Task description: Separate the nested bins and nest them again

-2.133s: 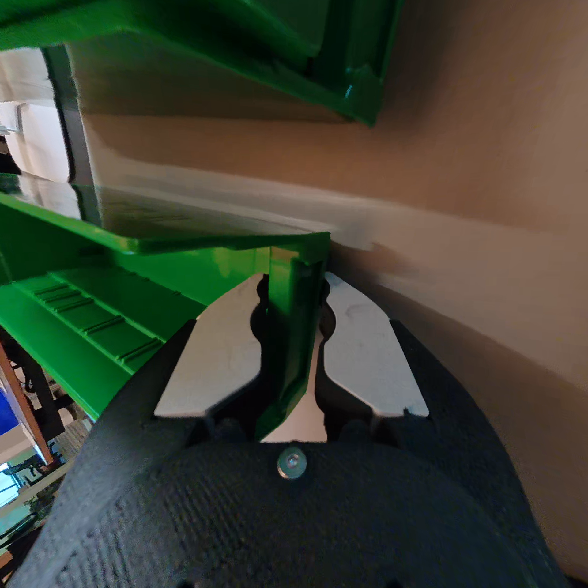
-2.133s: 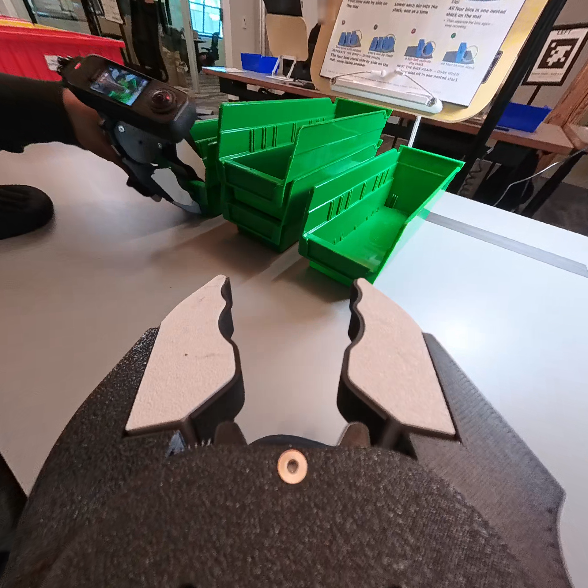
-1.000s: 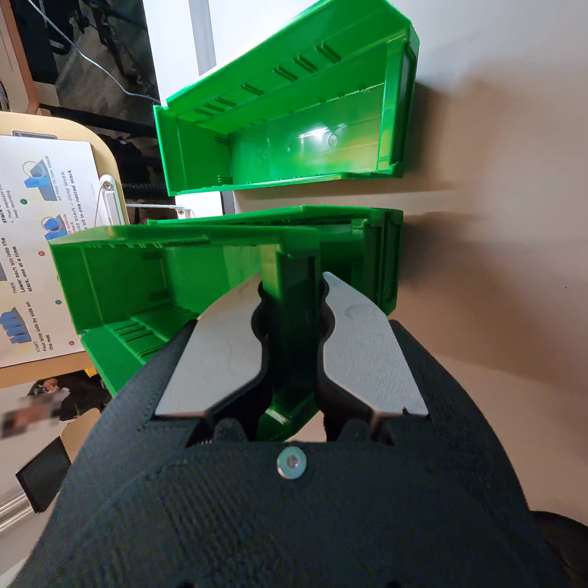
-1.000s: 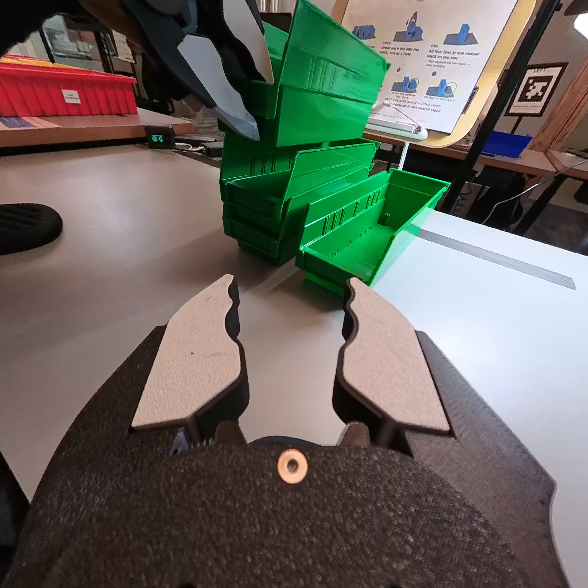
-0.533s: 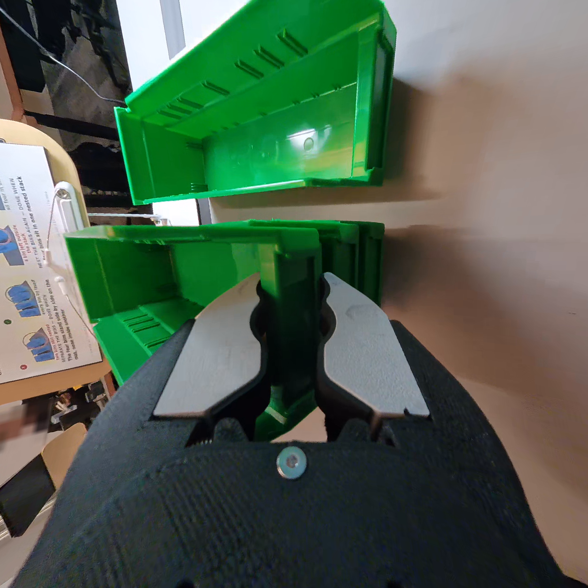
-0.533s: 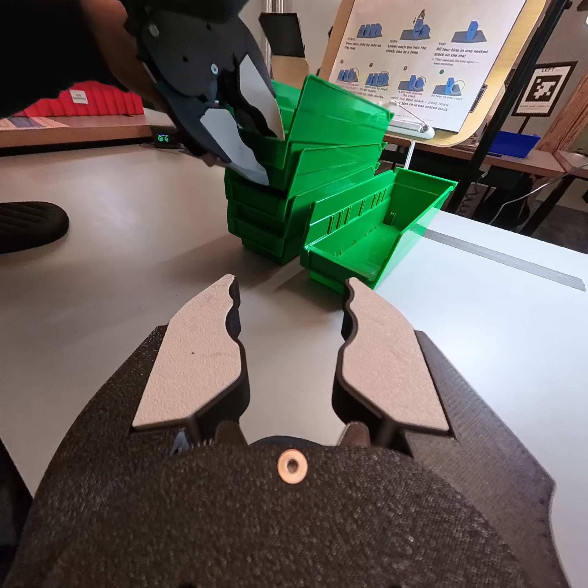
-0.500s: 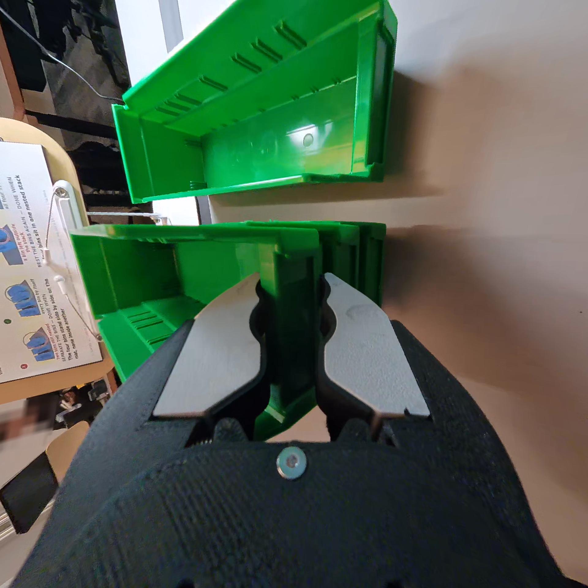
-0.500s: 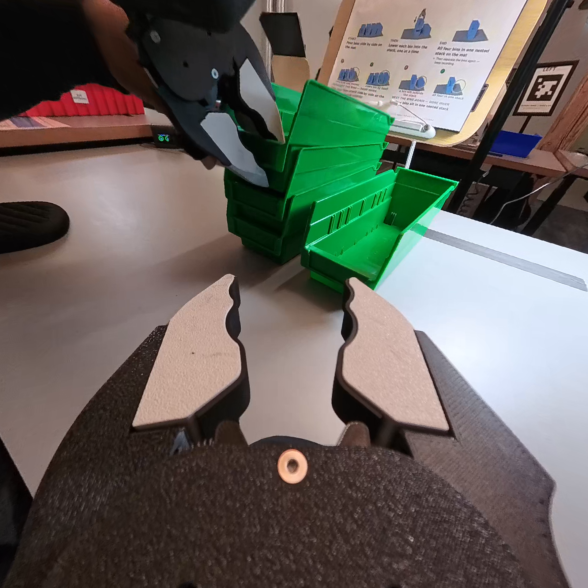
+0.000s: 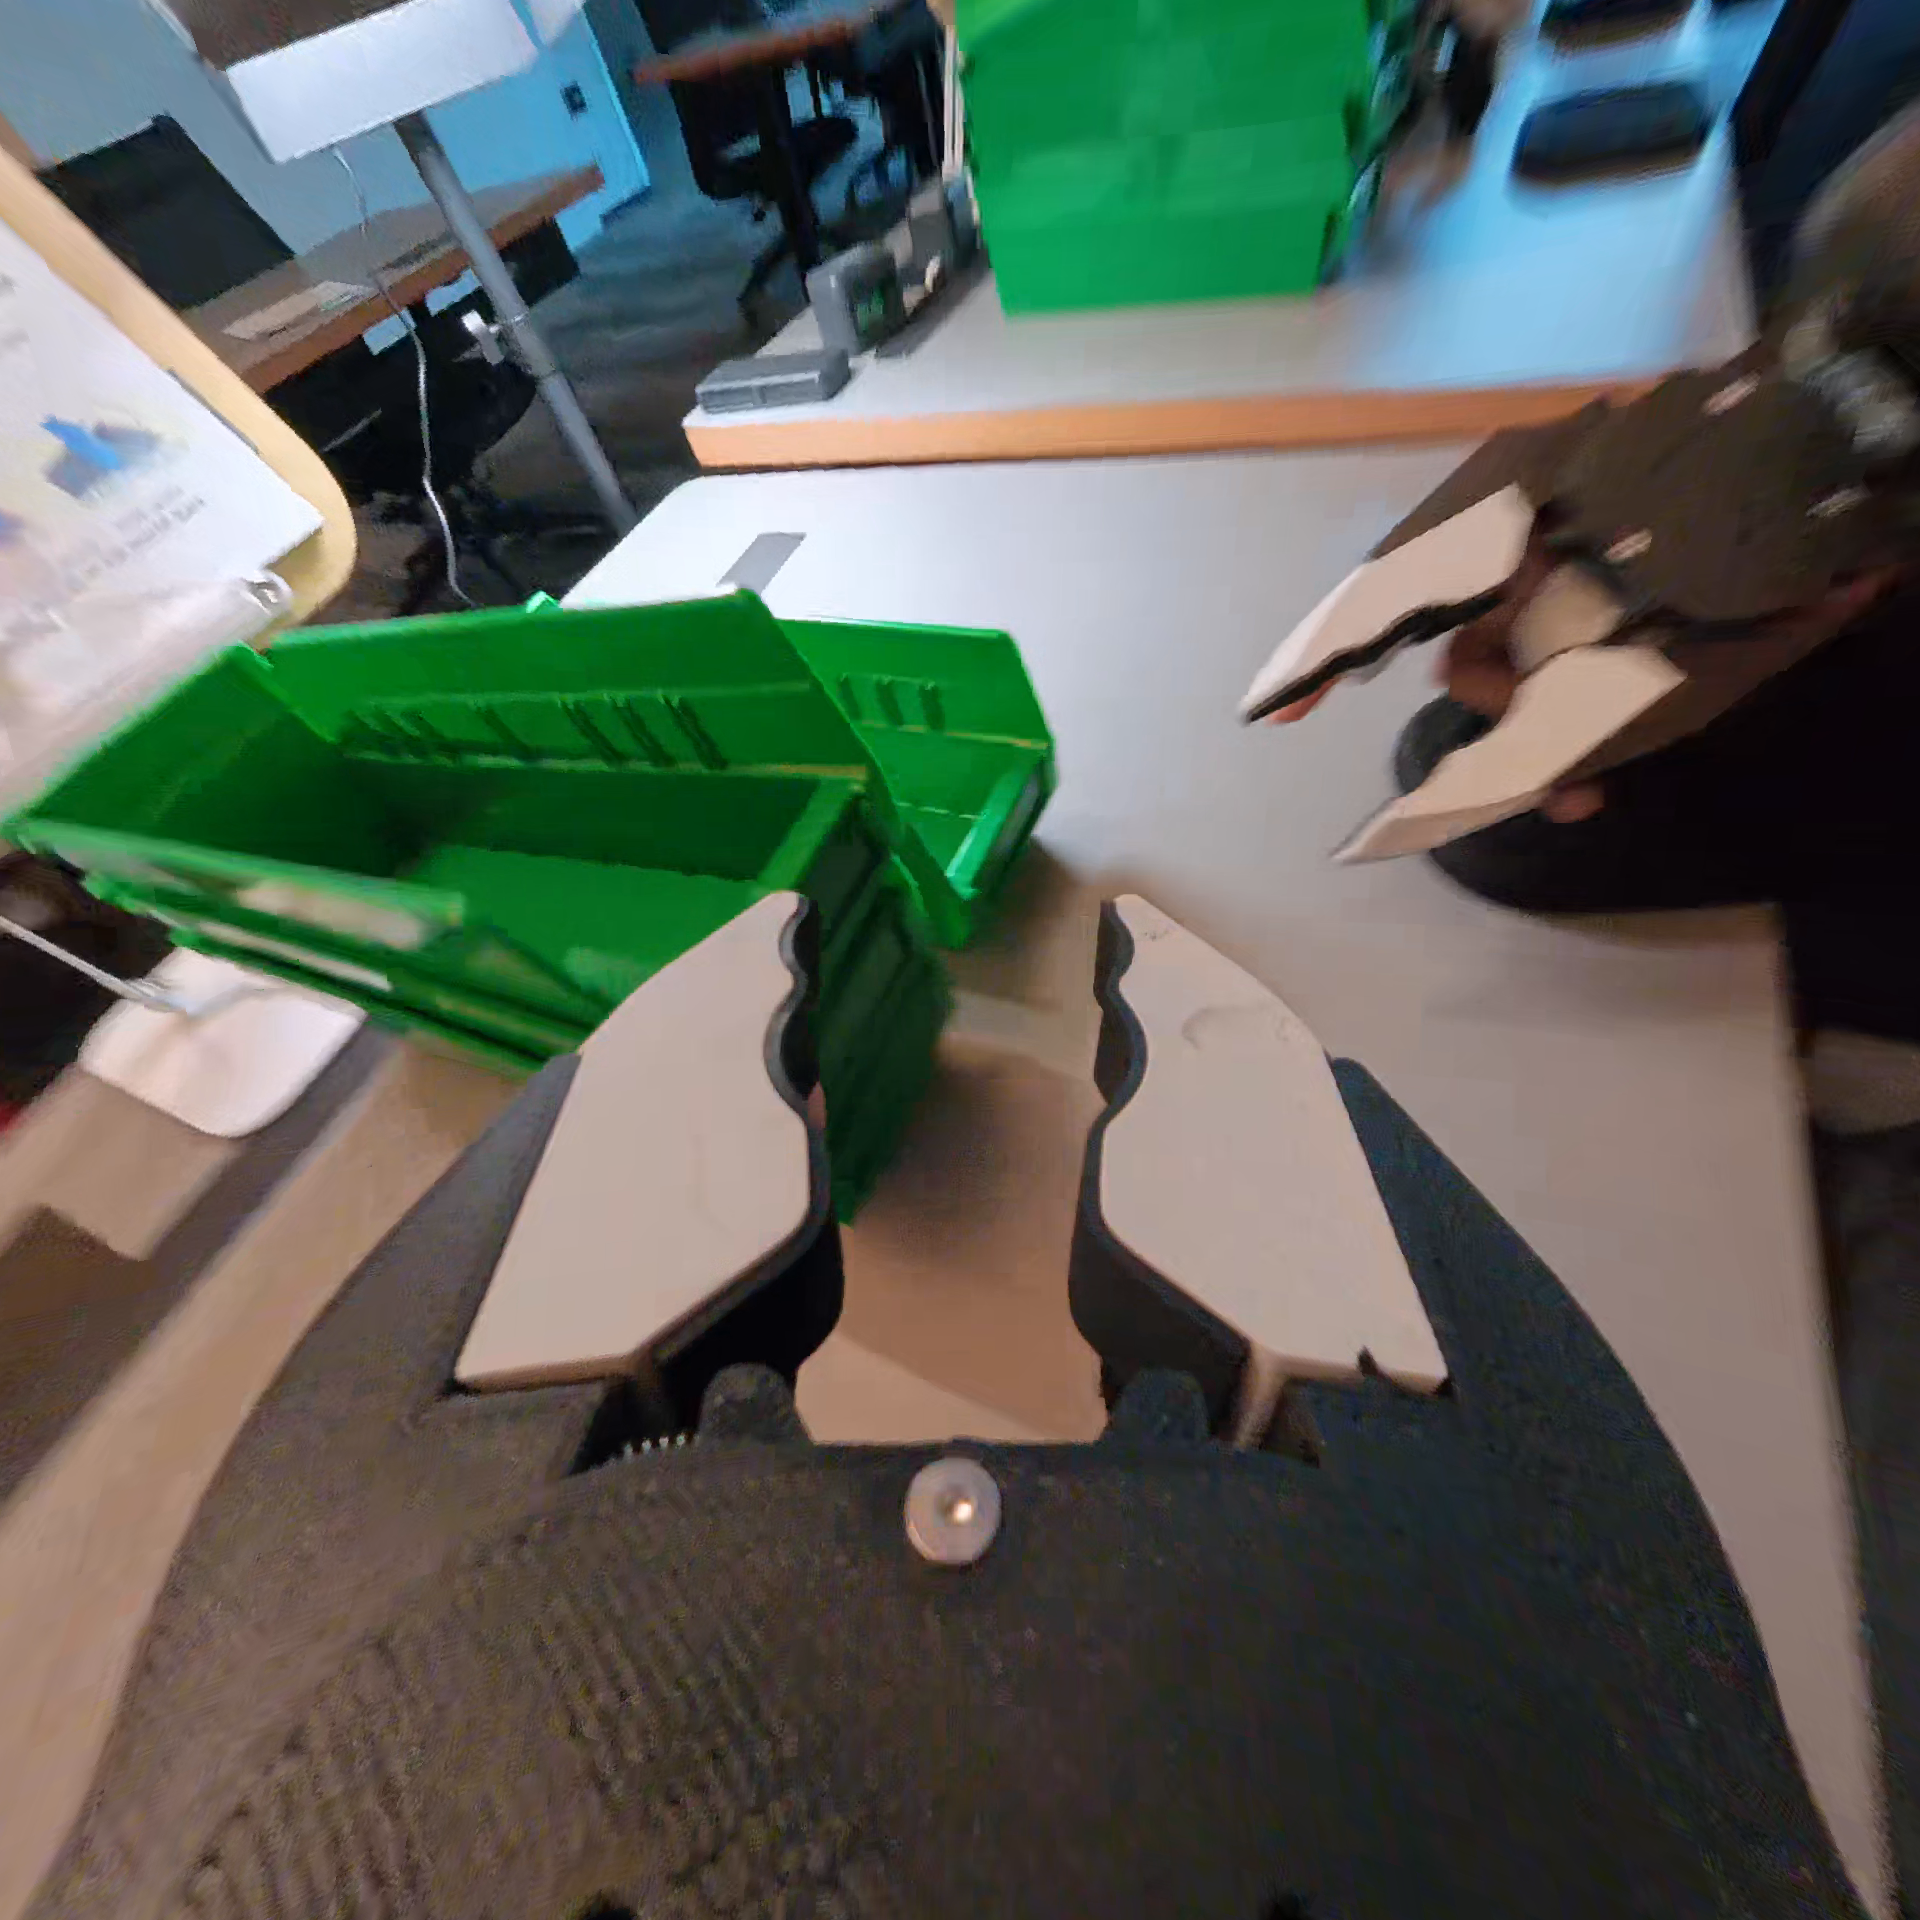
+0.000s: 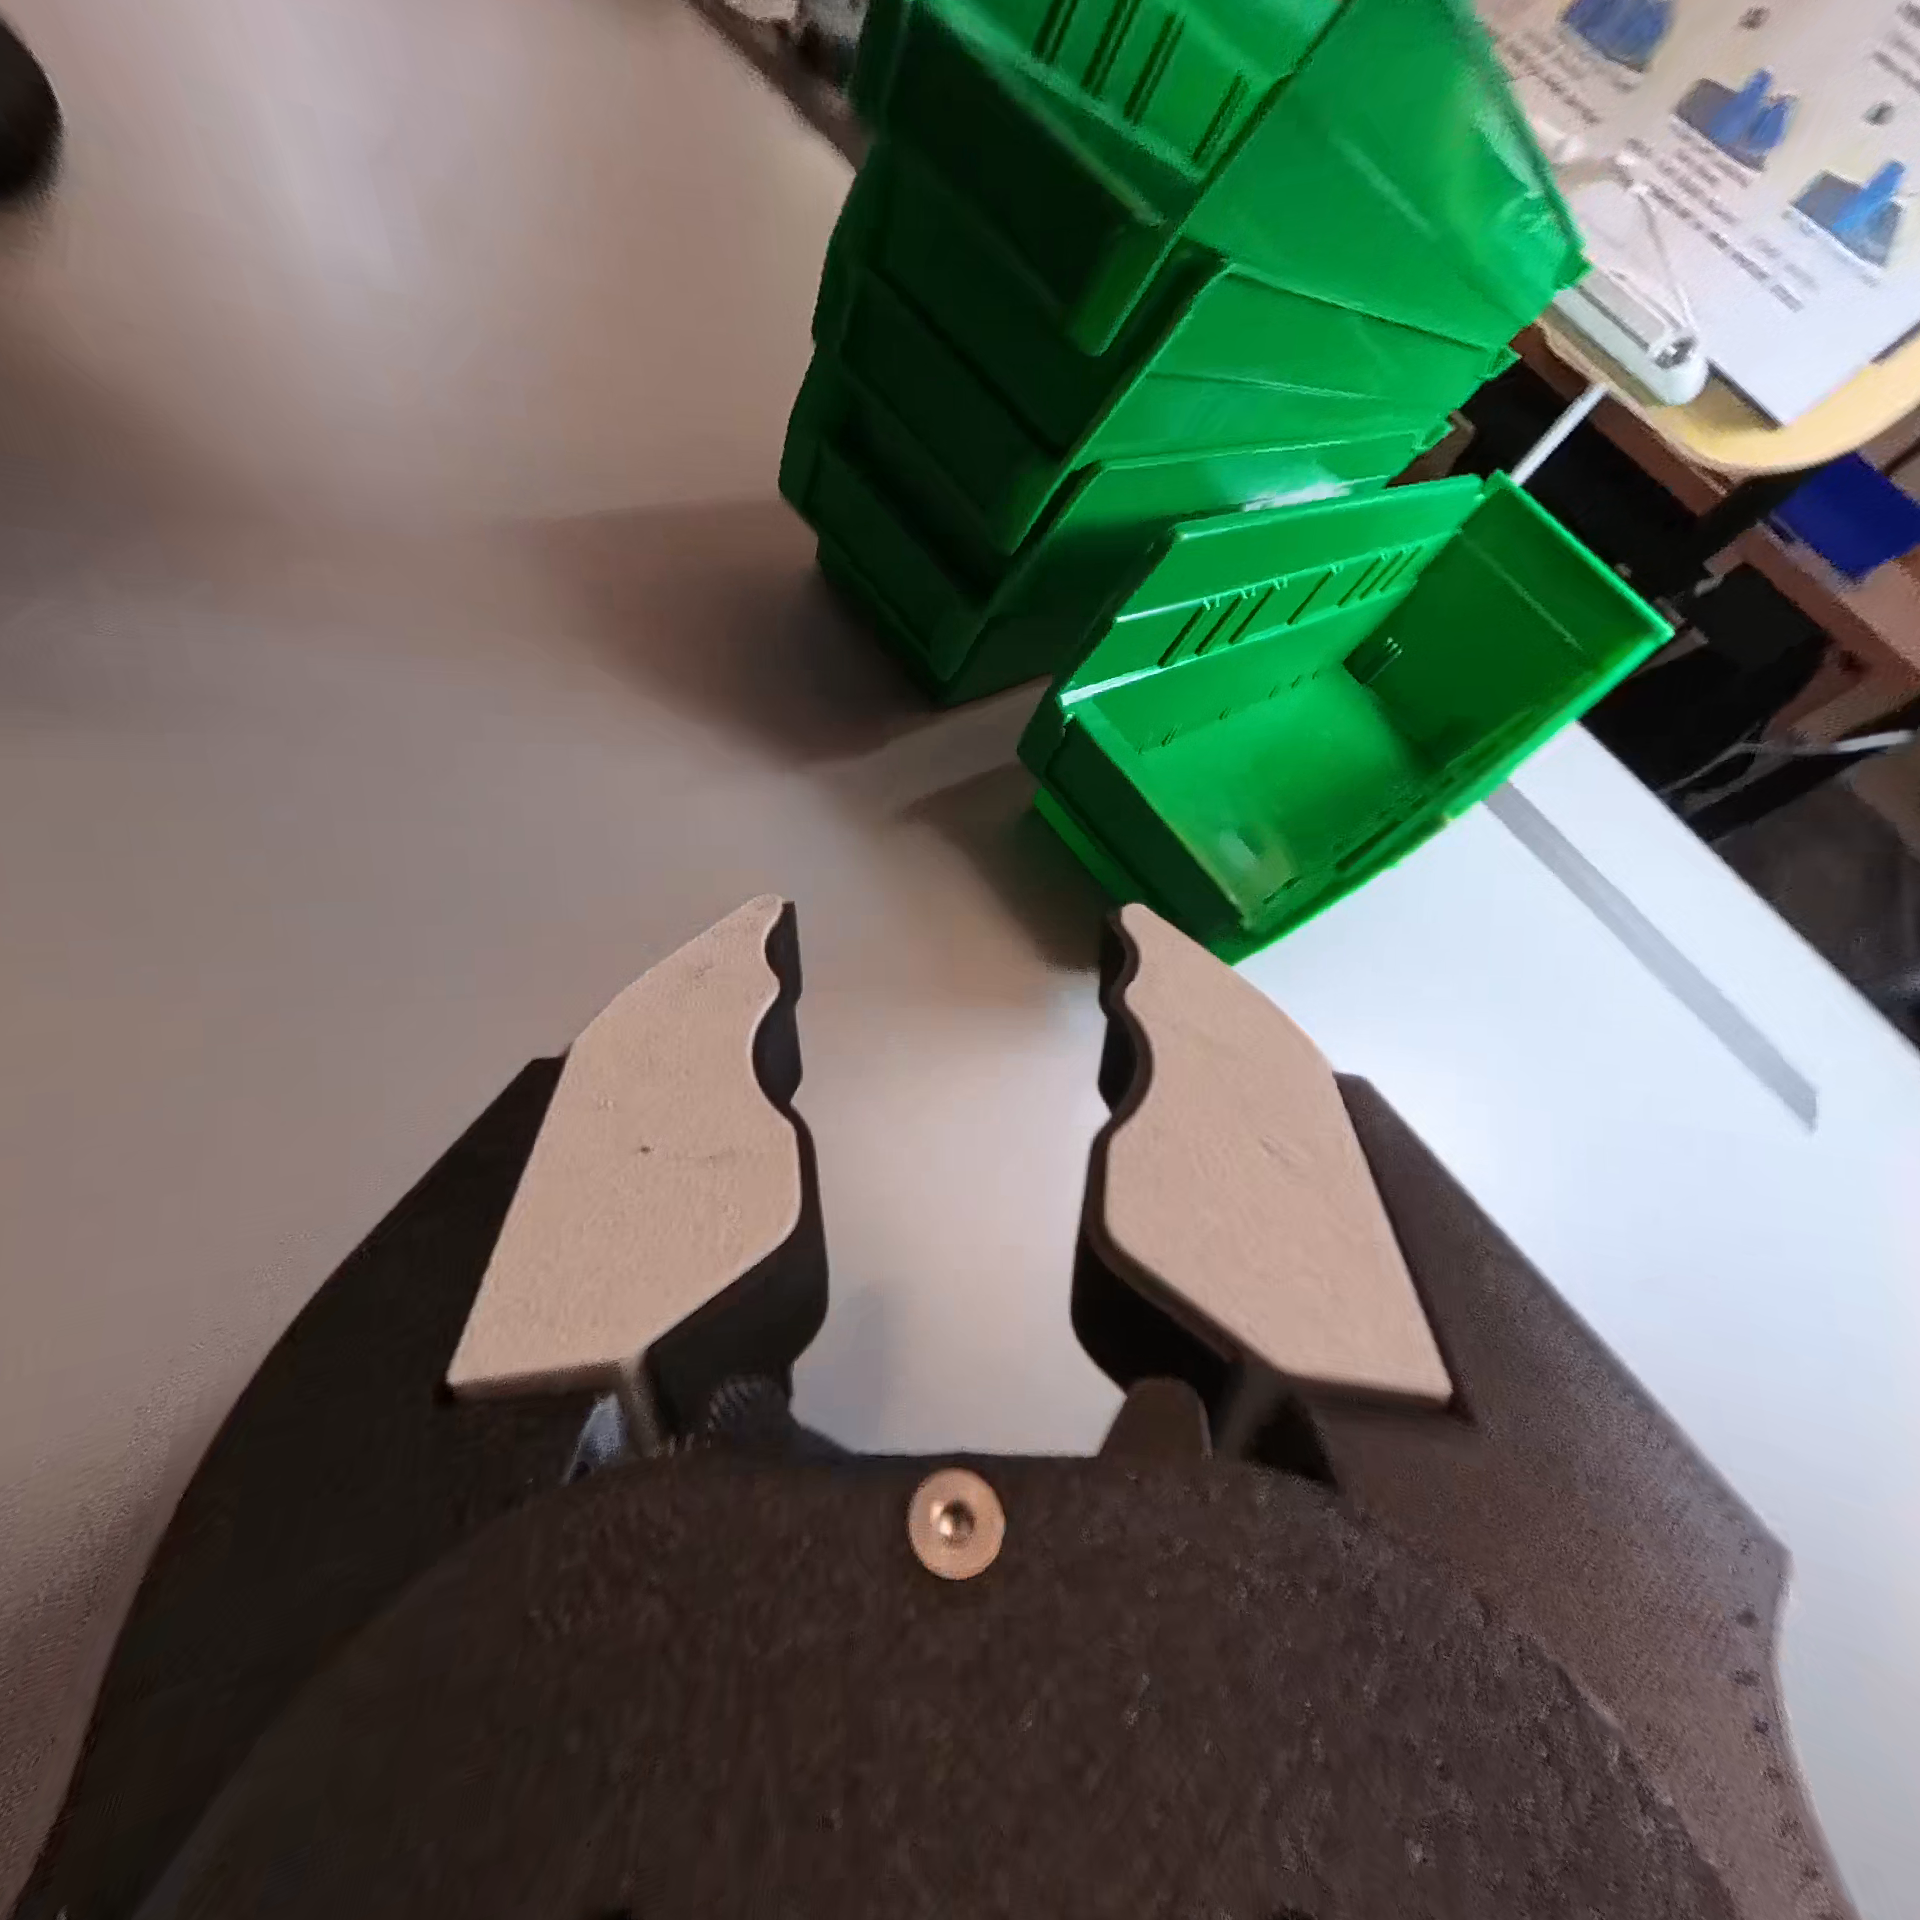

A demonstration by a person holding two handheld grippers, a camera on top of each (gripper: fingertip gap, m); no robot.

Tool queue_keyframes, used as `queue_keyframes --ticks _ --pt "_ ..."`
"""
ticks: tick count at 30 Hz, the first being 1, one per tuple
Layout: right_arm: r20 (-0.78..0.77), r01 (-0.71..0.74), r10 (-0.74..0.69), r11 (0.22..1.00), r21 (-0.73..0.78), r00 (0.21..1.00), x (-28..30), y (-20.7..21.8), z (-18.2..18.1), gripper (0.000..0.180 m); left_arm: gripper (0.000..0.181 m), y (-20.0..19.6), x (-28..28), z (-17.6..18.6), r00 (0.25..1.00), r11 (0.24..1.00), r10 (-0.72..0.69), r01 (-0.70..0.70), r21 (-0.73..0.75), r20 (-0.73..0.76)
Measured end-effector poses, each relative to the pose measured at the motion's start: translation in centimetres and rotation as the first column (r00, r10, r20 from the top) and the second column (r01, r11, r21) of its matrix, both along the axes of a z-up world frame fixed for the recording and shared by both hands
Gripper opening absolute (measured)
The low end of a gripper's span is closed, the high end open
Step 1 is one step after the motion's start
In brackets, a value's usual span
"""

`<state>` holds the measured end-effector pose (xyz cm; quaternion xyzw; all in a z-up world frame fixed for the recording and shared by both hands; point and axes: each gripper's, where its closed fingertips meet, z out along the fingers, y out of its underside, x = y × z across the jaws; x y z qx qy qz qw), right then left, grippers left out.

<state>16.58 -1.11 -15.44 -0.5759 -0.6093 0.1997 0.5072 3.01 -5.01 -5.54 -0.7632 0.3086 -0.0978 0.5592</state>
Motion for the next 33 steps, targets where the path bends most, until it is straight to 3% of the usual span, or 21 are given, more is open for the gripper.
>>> queue_keyframes --ticks 3,7,14,16,21,26,33 --pt "0.170 -0.060 0.045 0.995 0.085 0.984 -1.7 2.0 -1.1 0.055 0.051 -2.5 -2.0 -1.5 0.988 0.999 0.051 -0.048 -0.021 0.146" --pt "0.350 -0.119 0.042 0.972 0.200 0.936 -4.3 6.1 -2.2 0.054 0.052 -4.4 -6.3 -5.3 0.965 0.983 0.182 -0.172 -0.068 0.187" --pt "0.664 -0.255 -0.002 0.922 0.291 0.748 -6.8 10.2 -6.5 0.049 0.049 -5.9 -11.7 -9.4 0.895 0.947 0.320 -0.291 -0.137 0.310" --pt "0.670 -0.266 -0.024 0.907 0.327 0.742 -7.3 11.0 -7.0 0.032 0.048 -6.0 -12.3 -9.7 0.881 0.944 0.328 -0.297 -0.142 0.340" --pt "0.670 -0.262 0.000 0.920 0.291 0.742 -7.0 10.4 -6.5 0.028 0.046 -6.1 -12.5 -9.1 0.888 0.943 0.331 -0.317 -0.097 0.319" --pt "0.621 -0.236 -0.018 0.916 0.324 0.783 -6.0 8.5 -2.2 0.028 0.044 -6.0 -12.4 -8.8 0.895 0.934 0.350 -0.354 -0.039 0.276" --pt "0.545 -0.244 -0.025 0.876 0.416 0.838 -6.8 6.1 9.5 0.028 0.048 -6.1 -11.6 -9.0 0.909 0.931 0.359 -0.364 -0.013 0.213"
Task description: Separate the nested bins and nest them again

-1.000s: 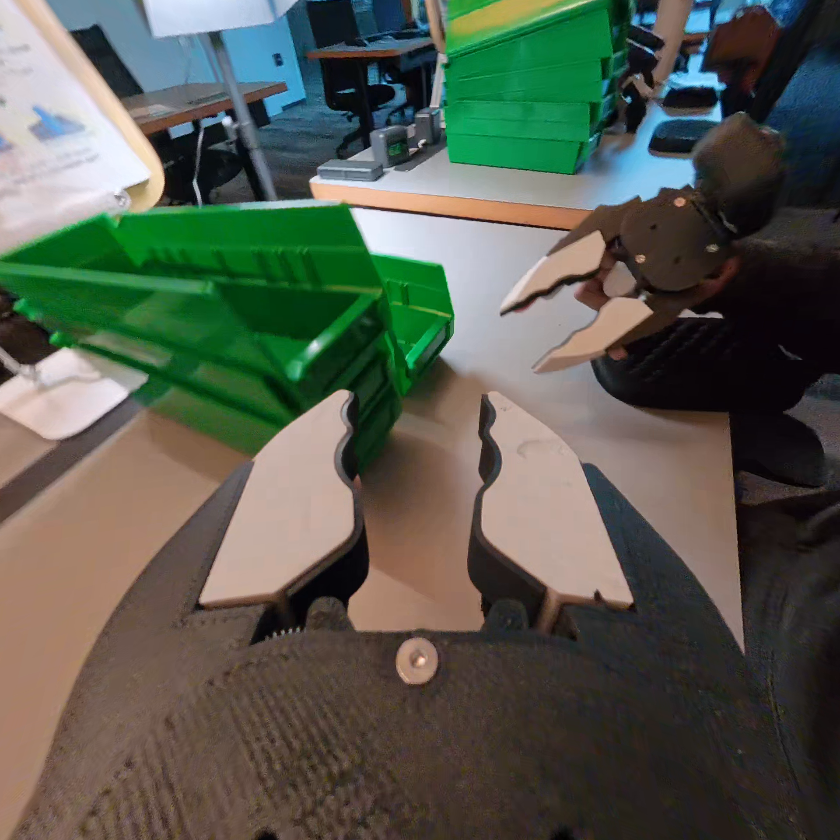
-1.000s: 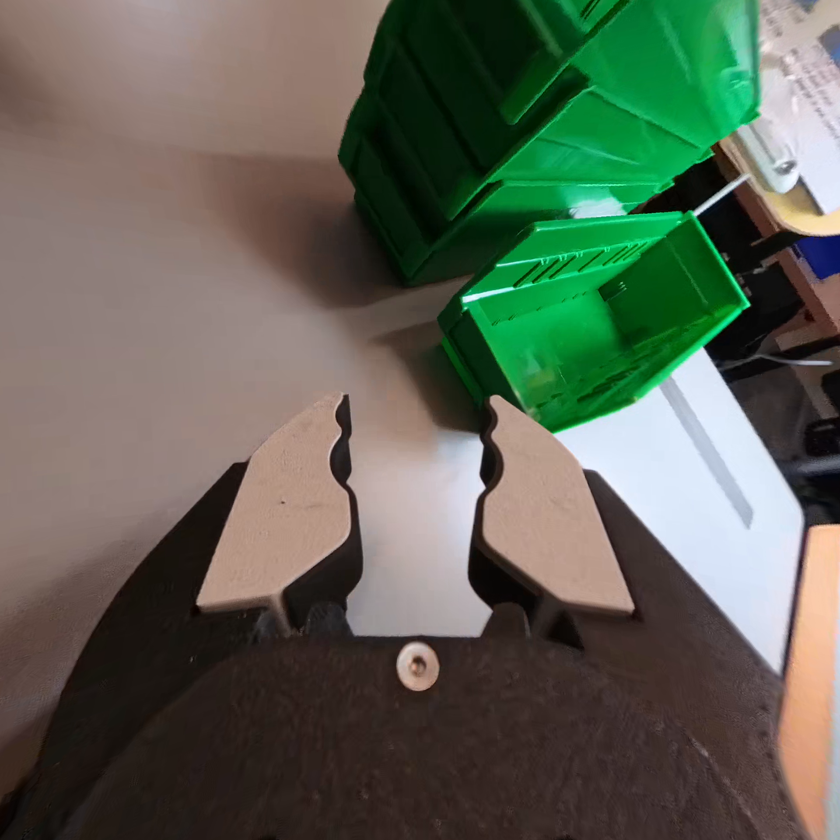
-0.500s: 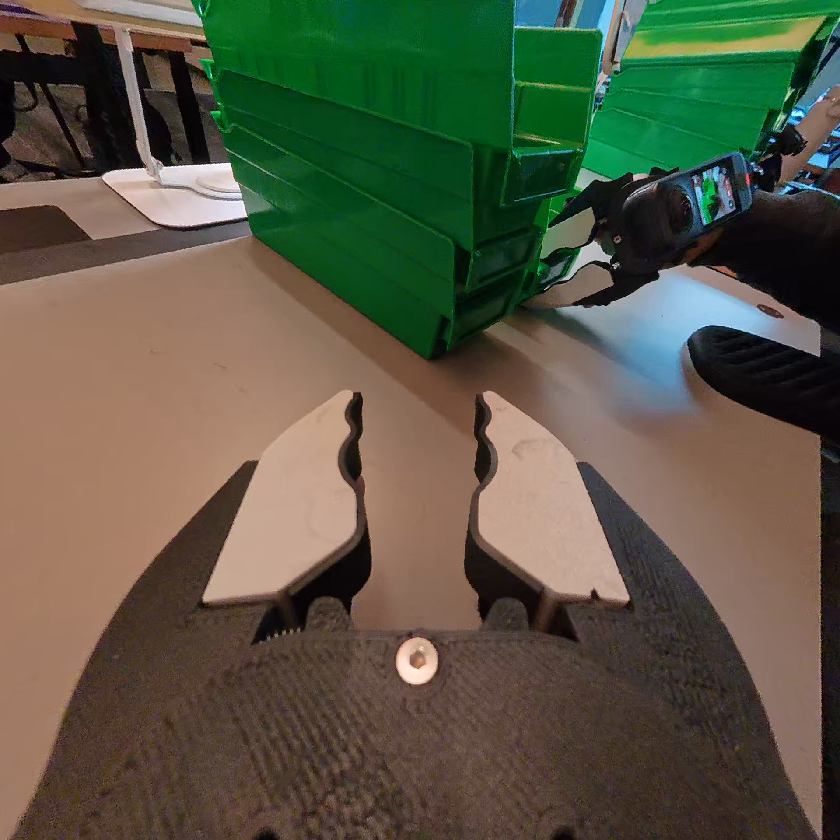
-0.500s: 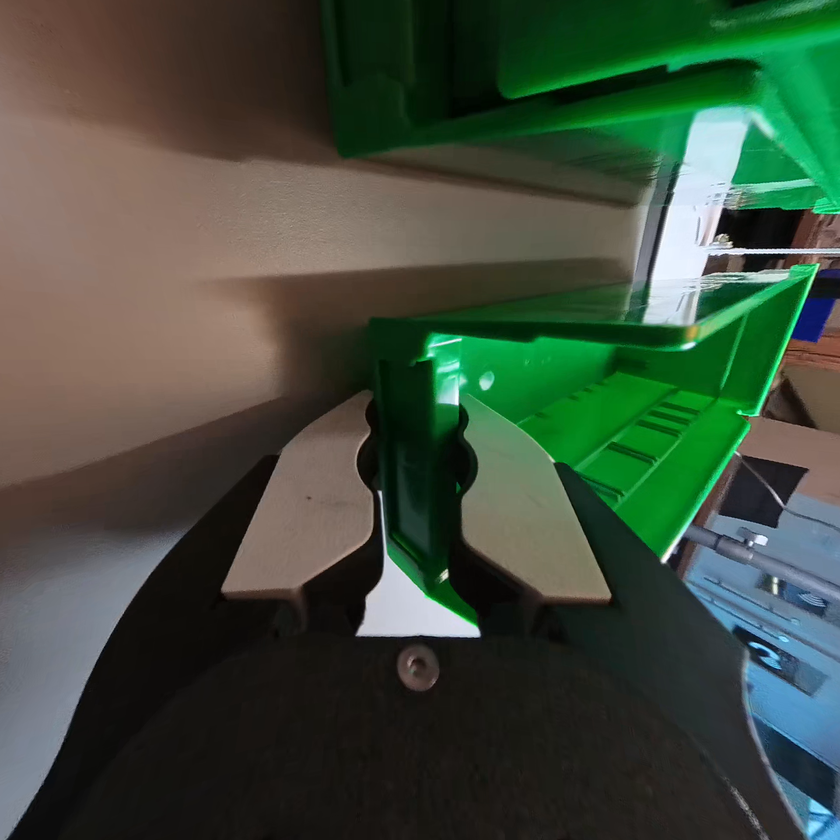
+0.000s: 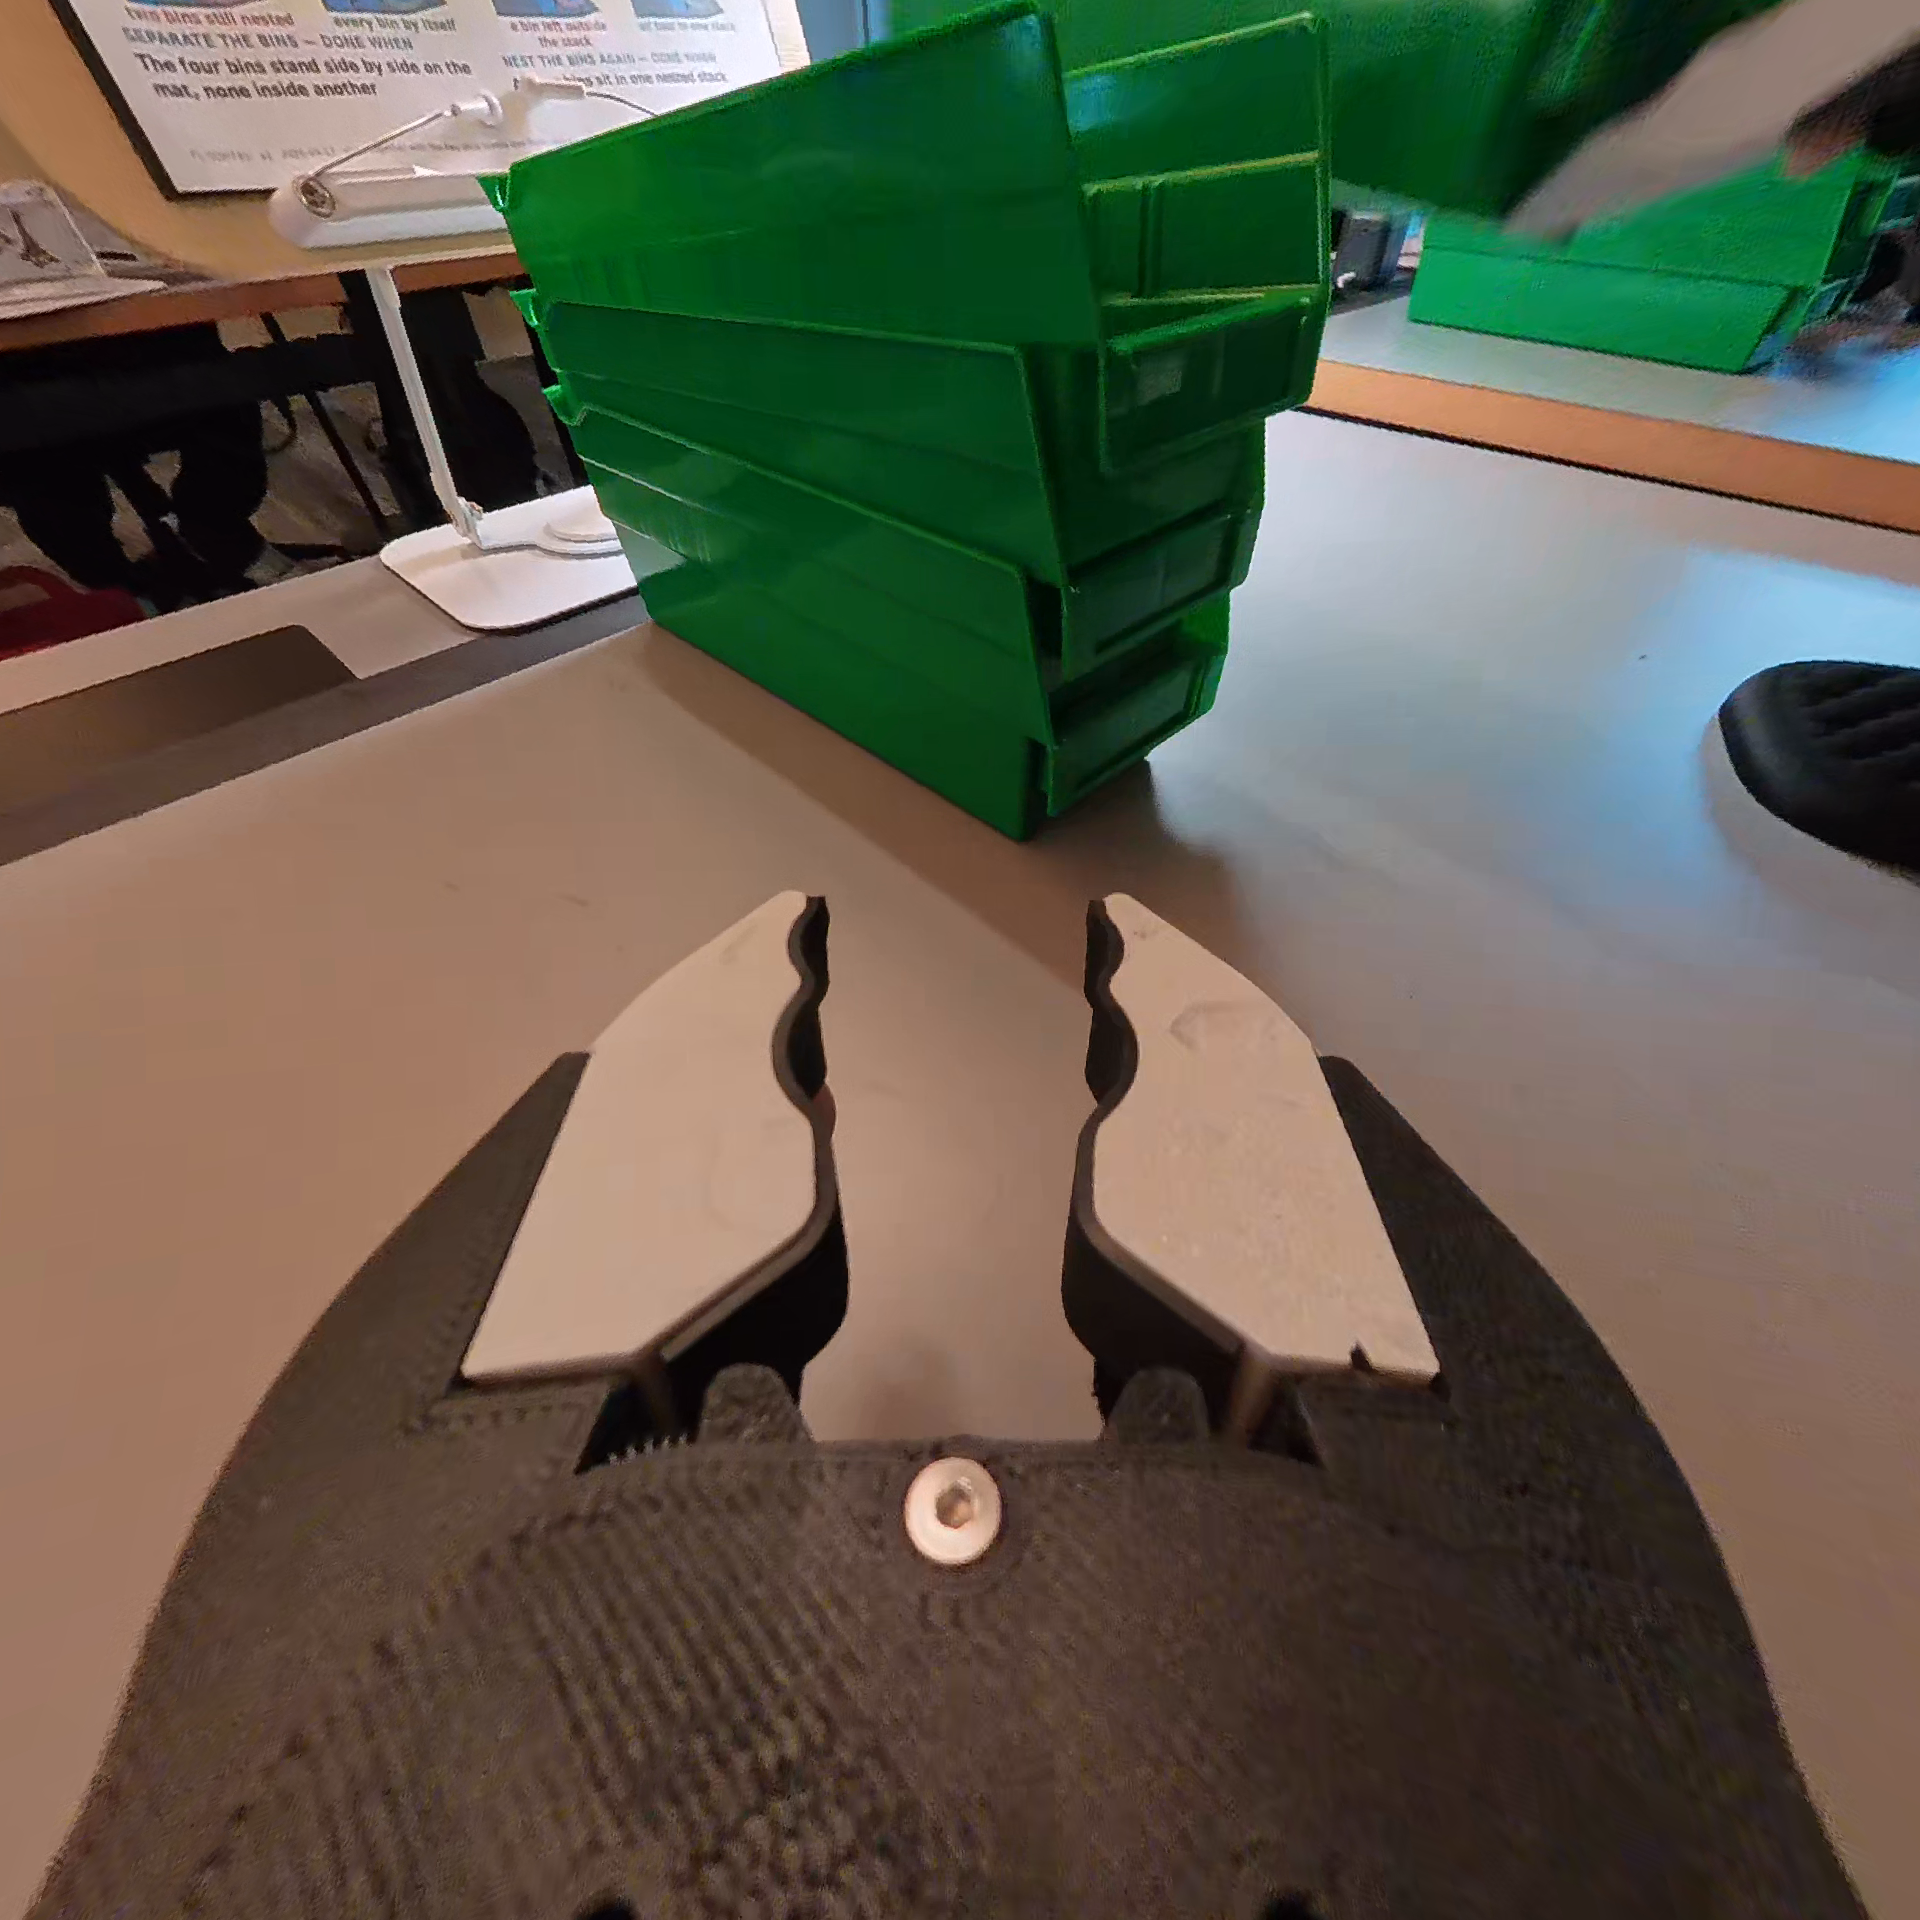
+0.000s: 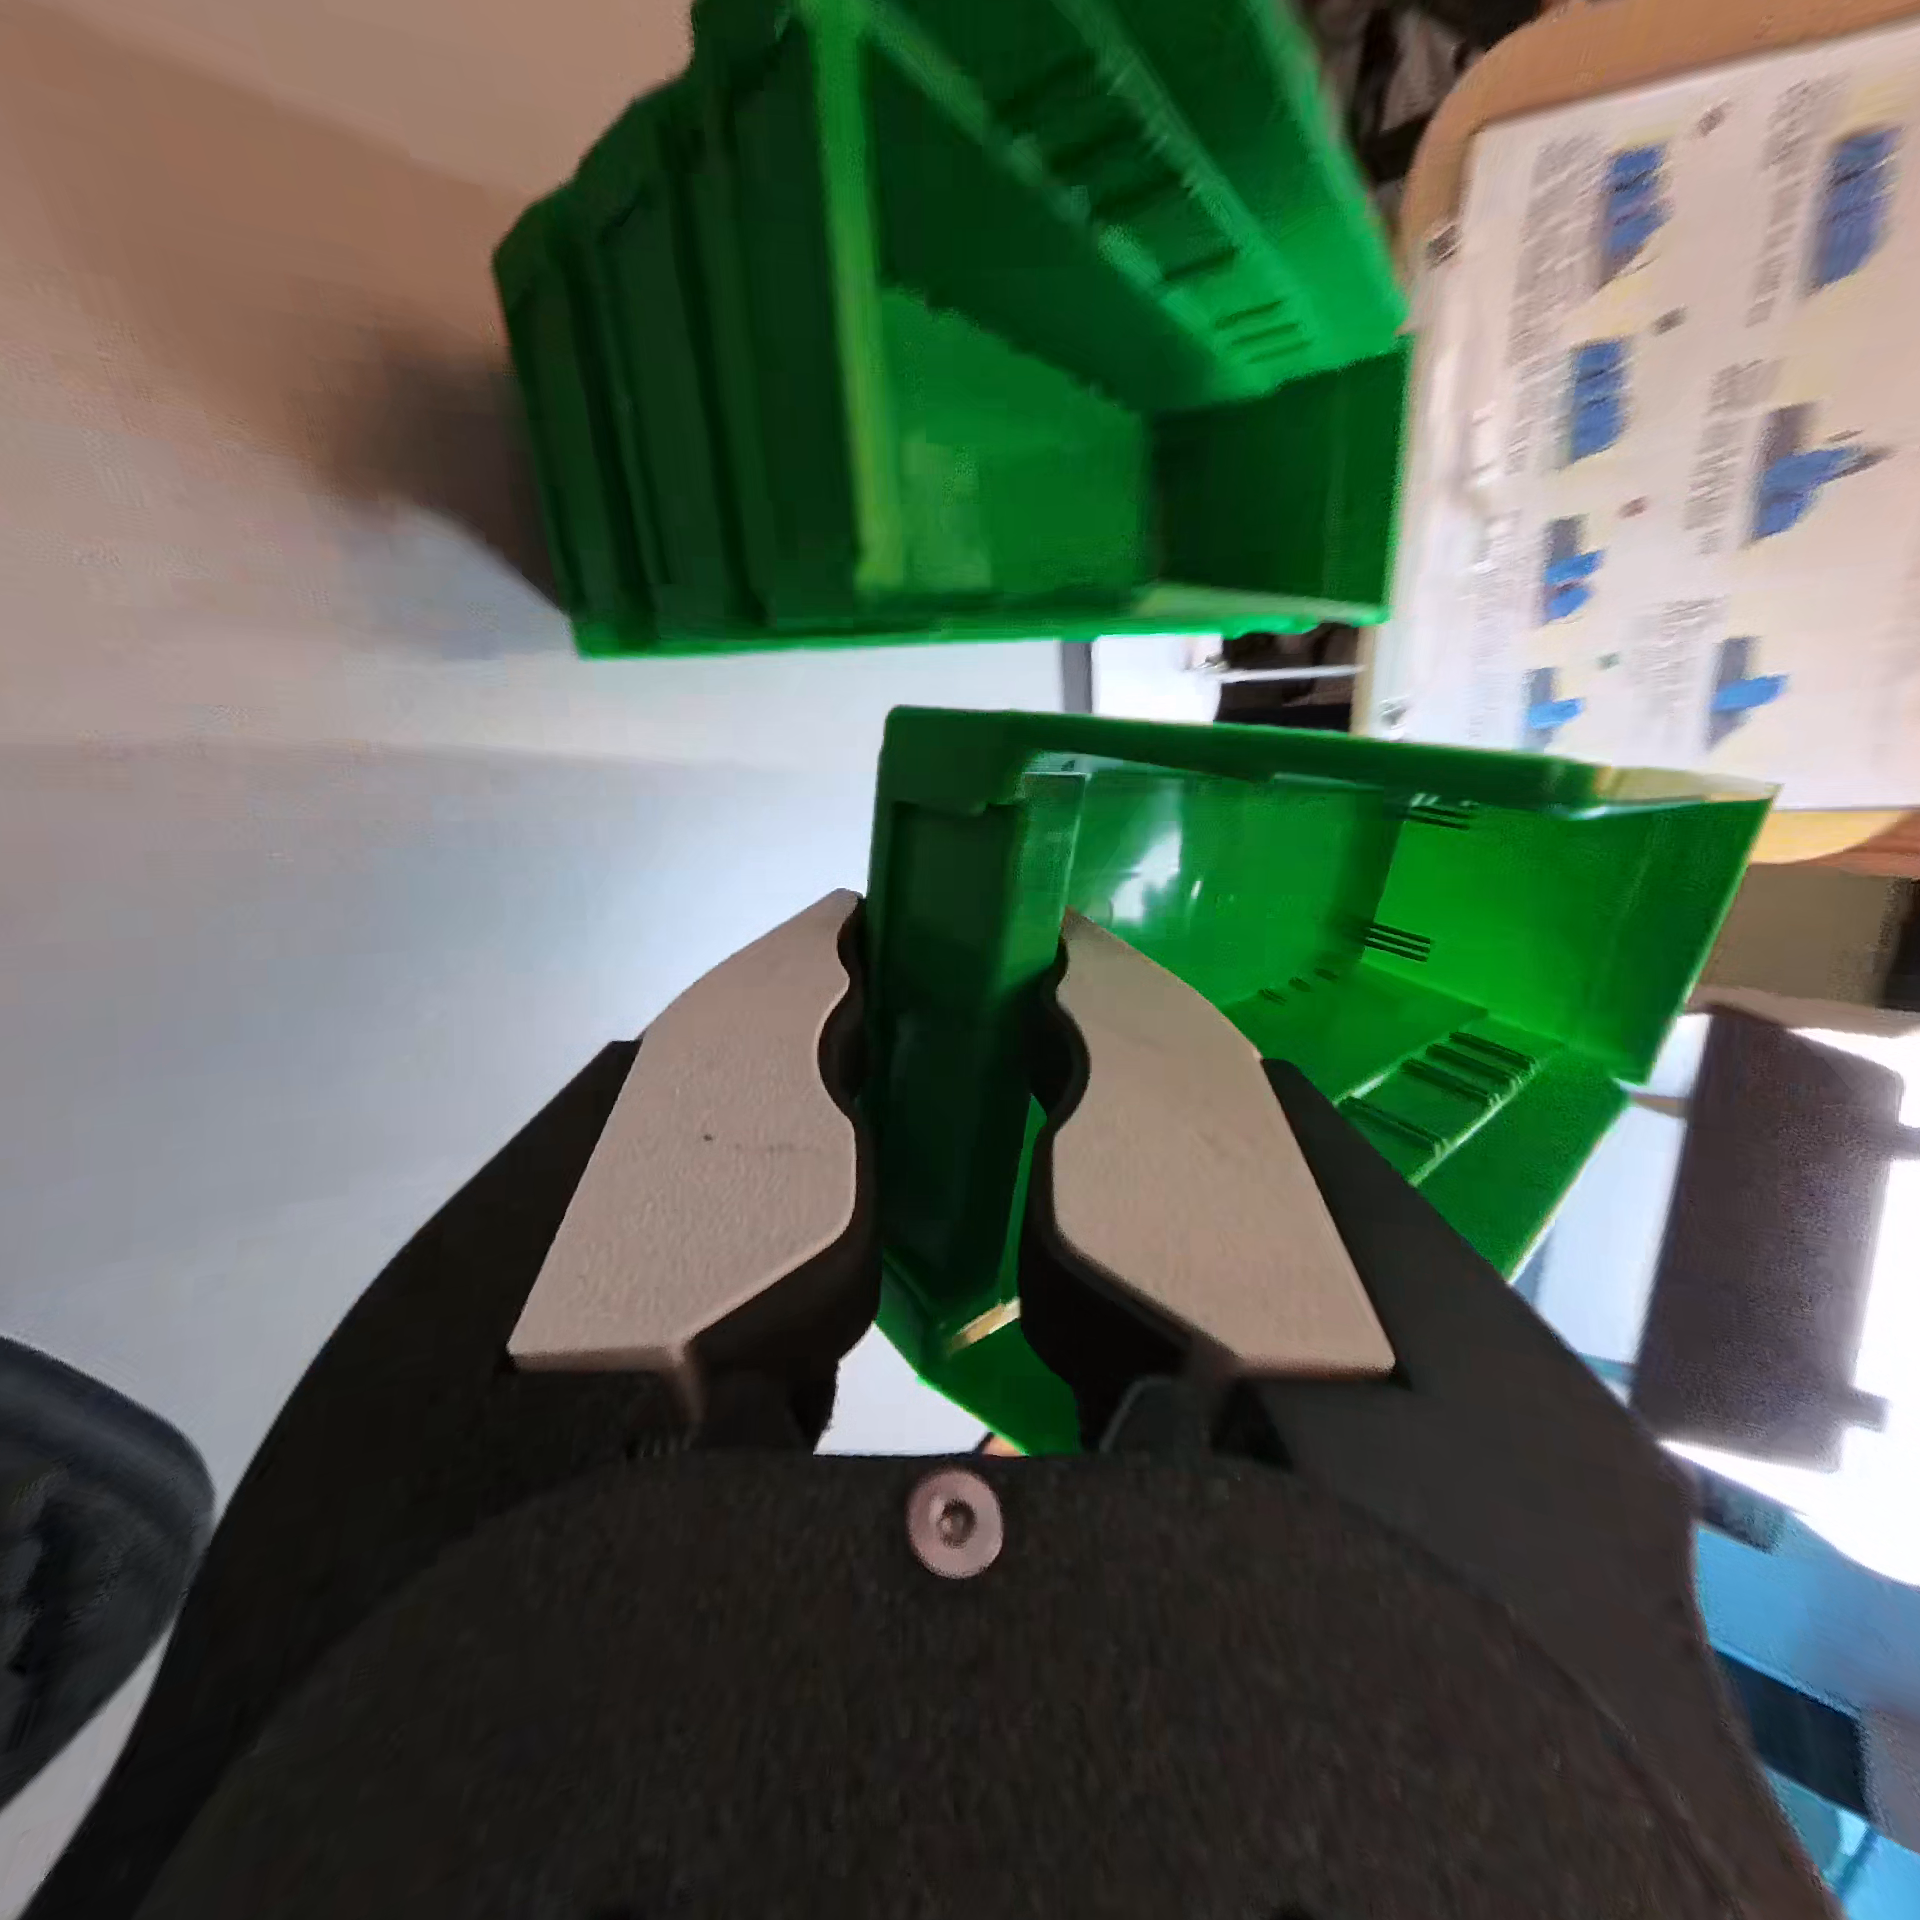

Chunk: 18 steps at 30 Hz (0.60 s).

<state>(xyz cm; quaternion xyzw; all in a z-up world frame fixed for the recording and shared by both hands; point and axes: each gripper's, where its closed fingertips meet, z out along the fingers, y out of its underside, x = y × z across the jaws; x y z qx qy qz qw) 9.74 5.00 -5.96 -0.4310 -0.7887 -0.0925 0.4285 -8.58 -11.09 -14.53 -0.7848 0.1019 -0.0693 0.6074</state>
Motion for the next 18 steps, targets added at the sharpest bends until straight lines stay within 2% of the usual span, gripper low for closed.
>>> queue_keyframes --ticks 4,8,12,18 --pt "-0.037 -0.056 0.057 0.998 0.031 0.998 -2.7 -1.6 5.9 0.028 0.050 -0.2 0.6 0.0 1.000 1.000 -0.001 0.001 0.005 -0.030" --pt "-0.013 -0.096 0.097 0.994 0.045 0.995 -6.1 -2.4 8.0 0.028 0.051 -0.4 1.1 0.0 0.999 1.000 -0.008 0.009 0.010 -0.042" --pt "0.039 -0.086 0.086 0.996 0.001 0.996 -9.1 -2.2 6.5 0.028 0.051 -0.6 1.4 -0.2 0.998 1.000 -0.014 0.015 0.010 -0.053" --pt "0.165 -0.086 0.095 0.994 -0.062 0.982 -11.2 -1.7 1.4 0.030 0.051 -0.7 1.3 -0.2 0.999 1.000 -0.012 0.012 0.011 -0.051"
